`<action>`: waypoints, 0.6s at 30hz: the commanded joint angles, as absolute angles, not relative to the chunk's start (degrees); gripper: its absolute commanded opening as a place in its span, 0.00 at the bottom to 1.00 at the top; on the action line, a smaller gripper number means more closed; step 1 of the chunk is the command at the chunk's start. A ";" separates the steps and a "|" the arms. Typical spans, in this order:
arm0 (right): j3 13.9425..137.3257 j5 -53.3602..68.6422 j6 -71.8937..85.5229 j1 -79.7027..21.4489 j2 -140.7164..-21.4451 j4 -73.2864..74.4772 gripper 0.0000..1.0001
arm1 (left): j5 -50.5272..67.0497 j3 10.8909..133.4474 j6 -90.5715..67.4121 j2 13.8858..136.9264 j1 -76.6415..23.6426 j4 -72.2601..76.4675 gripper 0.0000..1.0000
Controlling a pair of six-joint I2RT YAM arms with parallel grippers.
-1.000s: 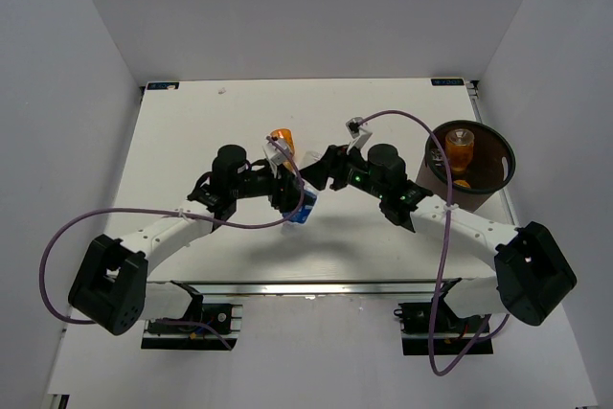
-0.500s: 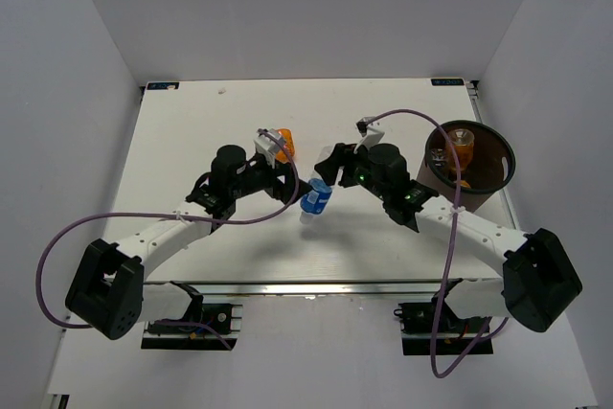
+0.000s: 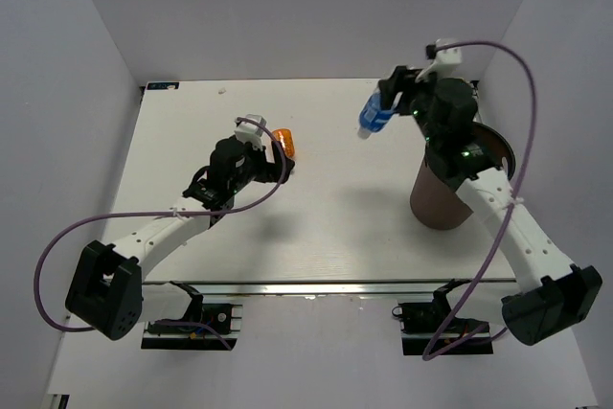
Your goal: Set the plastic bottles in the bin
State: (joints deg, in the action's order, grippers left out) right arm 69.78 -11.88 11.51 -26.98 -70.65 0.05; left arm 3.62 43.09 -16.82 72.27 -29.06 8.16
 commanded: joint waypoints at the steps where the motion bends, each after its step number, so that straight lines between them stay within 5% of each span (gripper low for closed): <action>1: 79.26 -18.43 2.21 -22.33 -67.76 4.56 0.23 | -2.10 47.54 -19.51 71.89 -28.39 4.40 0.98; 18: 86.49 -45.96 -14.15 -9.23 -66.62 15.12 0.19 | -3.69 53.96 -20.57 79.18 -27.25 -1.76 0.98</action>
